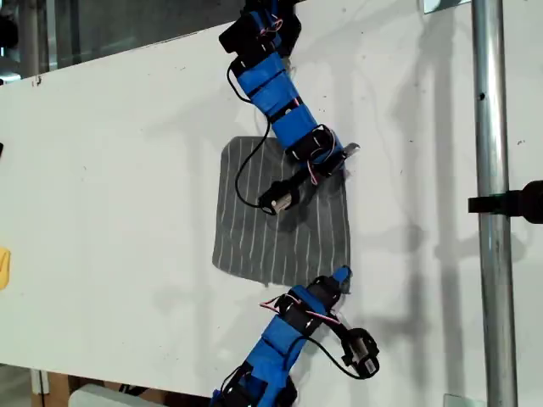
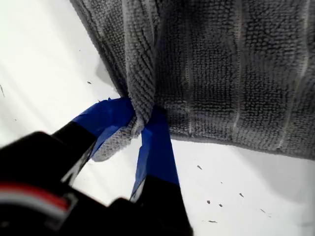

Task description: Grasp corners of a towel and fold twice.

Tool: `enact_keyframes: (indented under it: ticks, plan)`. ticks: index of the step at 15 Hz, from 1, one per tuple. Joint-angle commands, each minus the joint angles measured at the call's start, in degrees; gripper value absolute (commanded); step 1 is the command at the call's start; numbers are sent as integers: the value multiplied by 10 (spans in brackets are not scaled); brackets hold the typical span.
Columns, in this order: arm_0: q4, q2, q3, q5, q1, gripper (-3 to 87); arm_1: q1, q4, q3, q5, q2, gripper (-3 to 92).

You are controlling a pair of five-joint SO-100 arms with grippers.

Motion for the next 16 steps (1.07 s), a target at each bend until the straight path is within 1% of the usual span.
enact_keyframes:
  ticks: [1, 2, 3, 4, 5, 7, 9, 10, 11, 12, 13, 14, 15, 16]
  plan:
    - [-46, -12, 18, -16, 2, 308, 0, -1, -1, 2, 53, -2]
    - [-92, -21, 54, -24, -3, 283, -2, -3, -1, 3, 53, -2]
    - [-141, -25, 91, -23, -8, 231, -4, -4, -1, 4, 53, -2]
    - [-185, -22, 125, -18, -11, 123, -4, -4, -1, 4, 53, -2]
    - [-223, -14, 152, -11, -17, -28, -4, -4, -1, 5, 53, -2]
    - [-236, 21, 171, -13, -11, -28, -4, -6, -1, 5, 53, -2]
    - [-222, 66, 164, 6, -4, -28, -4, -7, -1, 8, 59, -2]
    - [-202, 84, 150, 13, -1, -28, -4, -7, -2, 10, 67, -2]
    - [-162, 101, 121, 20, 3, -28, -8, -5, -8, 11, 81, -2]
    - [-108, 114, 79, 20, 8, -28, -17, -2, -25, 14, 95, -2]
    - [-61, 133, 48, 14, 19, -28, -33, -4, -56, 15, 100, -2]
    - [-28, 161, 31, -1, 35, -28, -53, -16, -108, 16, 86, -2]
    - [-16, 194, 29, -11, 55, -29, -73, -35, -172, 12, 57, -2]
    - [-17, 223, 31, -20, 74, -29, -86, -39, -221, 11, 36, -2]
